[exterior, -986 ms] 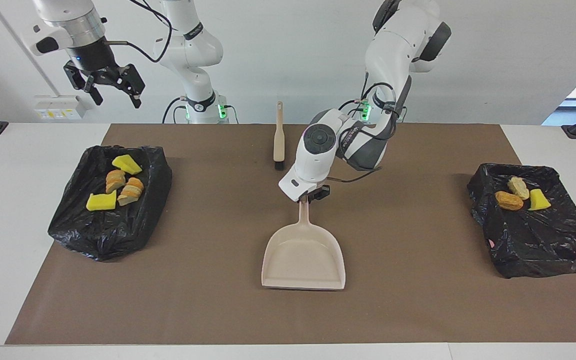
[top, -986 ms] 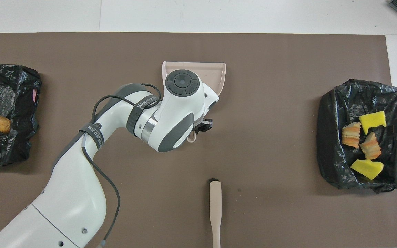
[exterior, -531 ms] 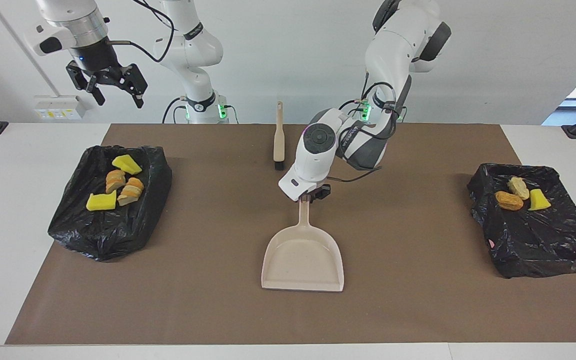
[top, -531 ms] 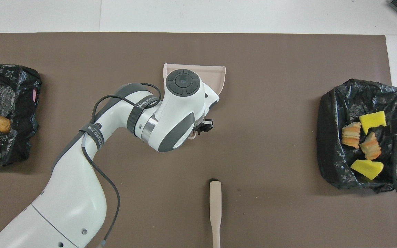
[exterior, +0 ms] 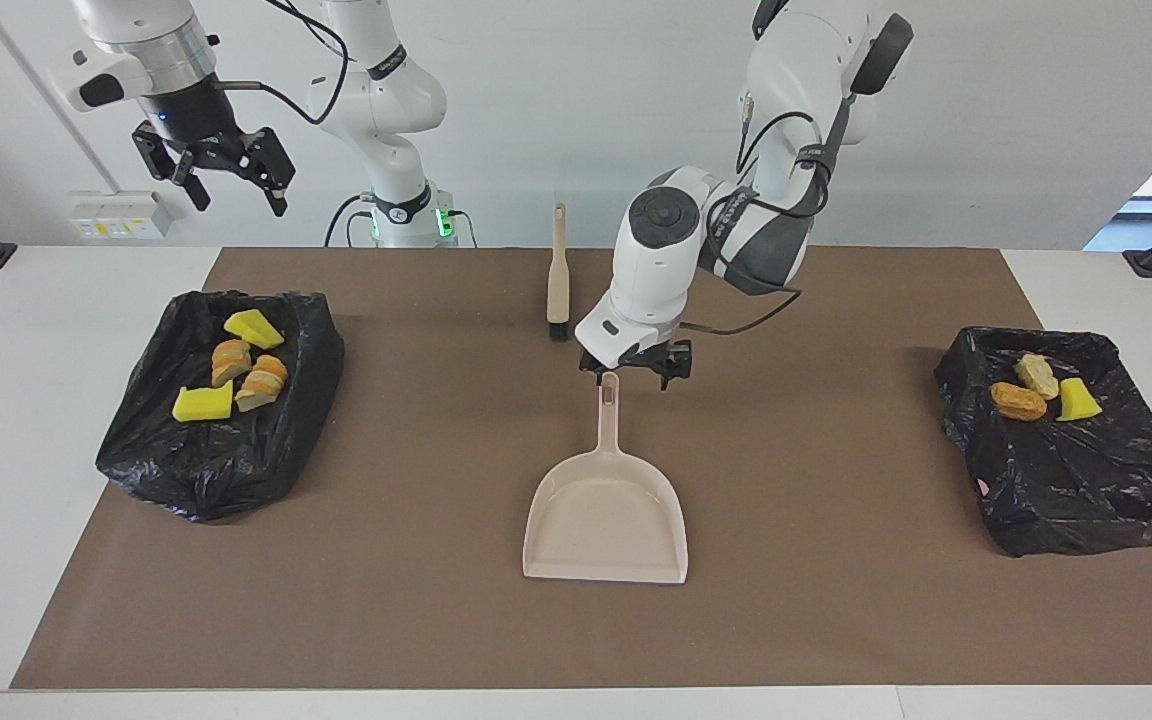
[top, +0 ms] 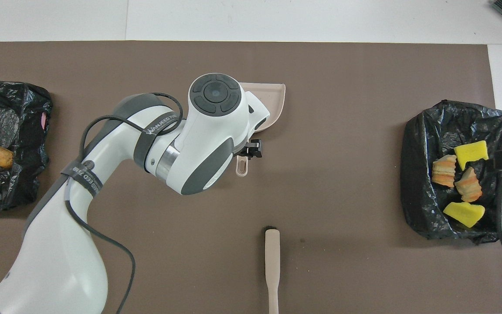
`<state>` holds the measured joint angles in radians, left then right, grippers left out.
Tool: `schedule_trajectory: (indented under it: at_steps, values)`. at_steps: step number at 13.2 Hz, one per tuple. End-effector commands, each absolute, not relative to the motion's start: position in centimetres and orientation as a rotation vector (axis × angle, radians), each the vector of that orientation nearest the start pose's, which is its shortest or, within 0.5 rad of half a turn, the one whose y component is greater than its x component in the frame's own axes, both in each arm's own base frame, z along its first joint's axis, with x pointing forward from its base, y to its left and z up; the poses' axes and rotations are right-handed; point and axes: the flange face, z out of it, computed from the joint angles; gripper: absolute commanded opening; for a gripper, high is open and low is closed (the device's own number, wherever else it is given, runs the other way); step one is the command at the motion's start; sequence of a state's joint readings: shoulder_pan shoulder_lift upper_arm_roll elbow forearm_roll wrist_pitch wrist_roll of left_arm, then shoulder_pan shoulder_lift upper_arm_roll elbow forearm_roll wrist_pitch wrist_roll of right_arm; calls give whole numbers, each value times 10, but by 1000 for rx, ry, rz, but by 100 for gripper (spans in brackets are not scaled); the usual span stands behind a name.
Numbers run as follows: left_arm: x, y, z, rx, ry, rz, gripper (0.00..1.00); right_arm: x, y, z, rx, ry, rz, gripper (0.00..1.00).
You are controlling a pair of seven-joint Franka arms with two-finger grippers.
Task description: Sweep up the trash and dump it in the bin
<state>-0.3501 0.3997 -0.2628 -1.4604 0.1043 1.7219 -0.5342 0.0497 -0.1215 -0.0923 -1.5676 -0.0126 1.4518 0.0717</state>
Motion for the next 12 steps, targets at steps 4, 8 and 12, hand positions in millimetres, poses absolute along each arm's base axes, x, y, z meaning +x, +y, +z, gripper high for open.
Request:
schedule_trajectory:
  at_steps: [4,8,12]
  values:
    - [534,-212,543,-3038,191,83,100,500,-28,683,-3118,153,-18,100]
    - [517,-129,580,-3065,294,78,100,500,-28,683,-3118,153,-18,100]
    - [522,-63,632,-3082,294,-11,100,500,-28,683,-3120,153,-18,100]
